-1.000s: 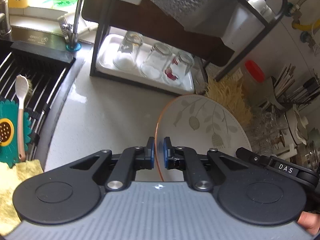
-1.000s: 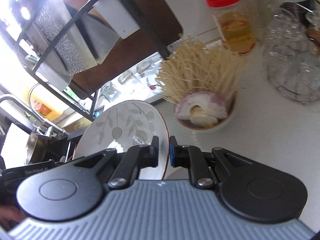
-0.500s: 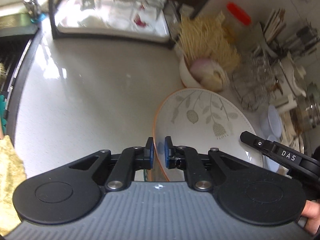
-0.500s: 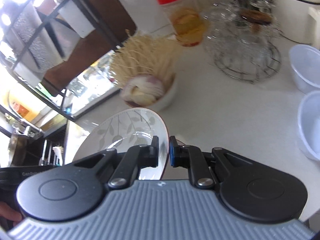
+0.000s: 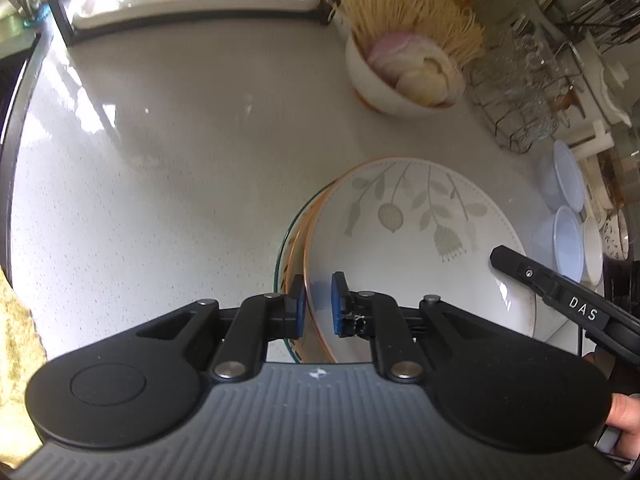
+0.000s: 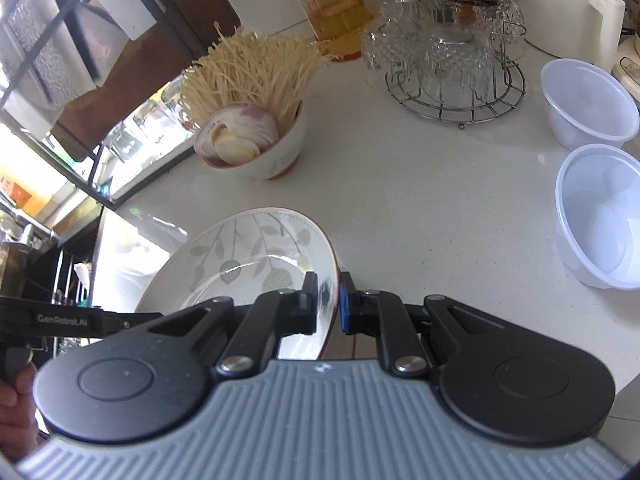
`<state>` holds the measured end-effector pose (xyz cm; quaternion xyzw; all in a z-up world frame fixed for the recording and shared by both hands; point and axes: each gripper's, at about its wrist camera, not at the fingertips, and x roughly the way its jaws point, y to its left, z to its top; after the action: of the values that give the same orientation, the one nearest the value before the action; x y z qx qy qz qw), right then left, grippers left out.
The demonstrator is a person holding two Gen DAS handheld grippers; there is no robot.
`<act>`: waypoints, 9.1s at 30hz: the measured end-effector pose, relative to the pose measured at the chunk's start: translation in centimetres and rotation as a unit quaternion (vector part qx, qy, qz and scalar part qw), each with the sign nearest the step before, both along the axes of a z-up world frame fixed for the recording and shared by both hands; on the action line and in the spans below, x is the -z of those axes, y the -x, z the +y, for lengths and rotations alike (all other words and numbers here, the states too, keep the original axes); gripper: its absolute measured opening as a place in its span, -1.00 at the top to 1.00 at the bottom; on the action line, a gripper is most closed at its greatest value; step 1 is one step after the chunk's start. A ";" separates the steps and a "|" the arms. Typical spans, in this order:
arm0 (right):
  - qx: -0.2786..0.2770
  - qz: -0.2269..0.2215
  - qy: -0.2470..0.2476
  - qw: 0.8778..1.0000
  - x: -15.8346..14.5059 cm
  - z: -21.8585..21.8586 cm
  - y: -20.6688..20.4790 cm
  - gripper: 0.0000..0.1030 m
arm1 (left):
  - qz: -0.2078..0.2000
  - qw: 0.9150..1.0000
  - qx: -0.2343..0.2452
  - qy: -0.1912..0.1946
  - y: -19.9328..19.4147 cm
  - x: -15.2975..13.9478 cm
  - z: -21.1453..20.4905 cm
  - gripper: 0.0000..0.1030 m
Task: Organize plates and bowls
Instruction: 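Lower the held bowl onto the stack and open both grippers, then move both grippers toward the translucent plastic bowls beside the tea maker, then close both grippers on the rim of the nearest translucent bowl, then lift the translucent bowl and lower it onto the counter beside the plate stack, then open both grippers and lift them off the translucent bowl, then move both grippers to the second translucent bowl beside the kettle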
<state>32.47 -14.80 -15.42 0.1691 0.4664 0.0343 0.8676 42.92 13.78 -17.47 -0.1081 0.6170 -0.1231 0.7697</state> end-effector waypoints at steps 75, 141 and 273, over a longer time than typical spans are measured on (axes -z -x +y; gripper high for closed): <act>-0.025 -0.226 0.023 0.973 -14.7 2.8 21.9 0.65 | -0.277 0.960 -0.046 0.018 26.1 -17.2 2.7 0.47; 0.170 -0.028 -0.053 0.984 2.5 -23.4 6.1 0.16 | -0.071 0.988 0.110 0.083 -0.3 1.9 -29.3 0.40; 0.135 -0.155 0.086 0.975 -12.2 -9.1 21.7 0.16 | -0.240 0.951 0.181 0.080 20.7 -13.4 -17.0 0.17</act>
<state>10.81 -23.90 -3.23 0.1483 0.3004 -0.0977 0.9371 22.20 -3.27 -4.06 -0.0231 0.4118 -0.3311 0.8487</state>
